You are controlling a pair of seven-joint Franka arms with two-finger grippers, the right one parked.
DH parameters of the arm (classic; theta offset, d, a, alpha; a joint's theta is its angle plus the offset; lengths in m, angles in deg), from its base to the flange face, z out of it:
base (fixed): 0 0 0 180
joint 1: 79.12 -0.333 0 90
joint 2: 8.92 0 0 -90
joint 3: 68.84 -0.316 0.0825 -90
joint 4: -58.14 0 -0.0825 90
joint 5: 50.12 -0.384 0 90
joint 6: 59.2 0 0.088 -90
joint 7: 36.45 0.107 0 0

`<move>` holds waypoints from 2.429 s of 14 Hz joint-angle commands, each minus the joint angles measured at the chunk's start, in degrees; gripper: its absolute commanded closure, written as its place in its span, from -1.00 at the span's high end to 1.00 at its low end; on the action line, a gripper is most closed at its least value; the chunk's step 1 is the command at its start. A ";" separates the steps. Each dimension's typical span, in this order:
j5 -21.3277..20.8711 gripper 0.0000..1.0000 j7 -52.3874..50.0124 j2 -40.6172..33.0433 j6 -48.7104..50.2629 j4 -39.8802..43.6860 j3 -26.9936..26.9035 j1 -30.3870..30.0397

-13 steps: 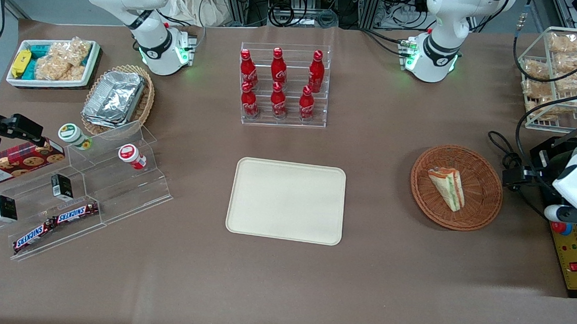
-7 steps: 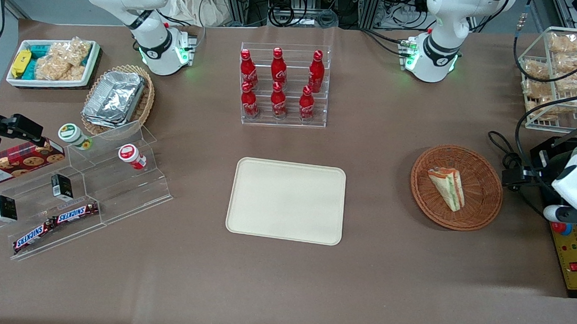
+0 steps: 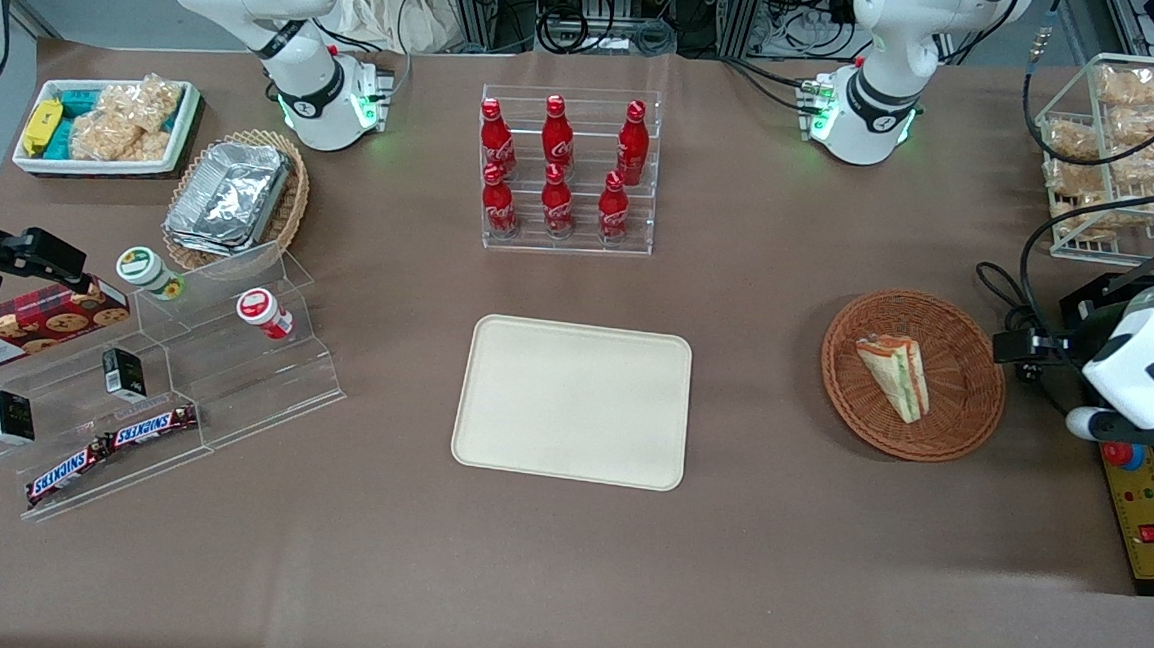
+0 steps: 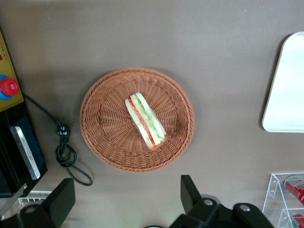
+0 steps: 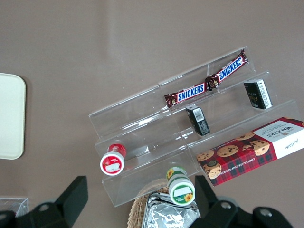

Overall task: Place sandwich from basket to tray
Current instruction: 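Move the left gripper over the wicker basket holding the sandwich, then lower the open left gripper onto the wrapped sandwich and close it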

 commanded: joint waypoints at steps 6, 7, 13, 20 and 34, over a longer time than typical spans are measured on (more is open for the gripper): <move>-0.37 0.98 -4.90 -1.00 -8.57 -13.94 0.23 -0.26; -0.37 0.98 -6.30 -0.91 -12.44 -17.19 0.23 -0.26; -0.54 0.98 -13.51 0.58 -28.19 -29.60 0.23 0.35; -0.45 0.97 -19.85 3.48 -36.01 -34.08 0.05 0.09; -0.54 -0.78 -20.82 3.23 -40.09 -38.50 -0.12 -0.18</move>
